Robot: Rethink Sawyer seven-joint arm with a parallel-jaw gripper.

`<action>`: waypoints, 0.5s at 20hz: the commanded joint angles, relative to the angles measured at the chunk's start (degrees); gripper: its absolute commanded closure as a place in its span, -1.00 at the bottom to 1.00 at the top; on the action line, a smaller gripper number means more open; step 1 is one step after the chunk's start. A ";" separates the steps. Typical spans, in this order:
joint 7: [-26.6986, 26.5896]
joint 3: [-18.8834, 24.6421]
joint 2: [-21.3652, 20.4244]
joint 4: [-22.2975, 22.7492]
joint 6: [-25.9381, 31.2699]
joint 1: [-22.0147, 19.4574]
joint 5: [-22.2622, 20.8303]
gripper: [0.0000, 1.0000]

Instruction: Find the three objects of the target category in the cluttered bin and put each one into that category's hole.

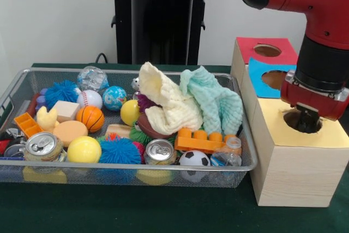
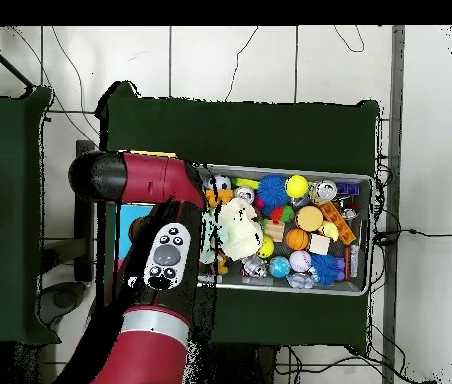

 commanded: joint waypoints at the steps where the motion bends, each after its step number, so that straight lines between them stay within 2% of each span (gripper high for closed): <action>1: 15.93 -3.65 4.22 -3.22 1.55 -0.87 0.22 1.00; 6: 15.03 -5.72 5.86 -5.48 1.95 -1.45 0.28 1.00; 10: 14.45 -6.58 5.14 -5.64 4.18 -1.29 0.49 1.00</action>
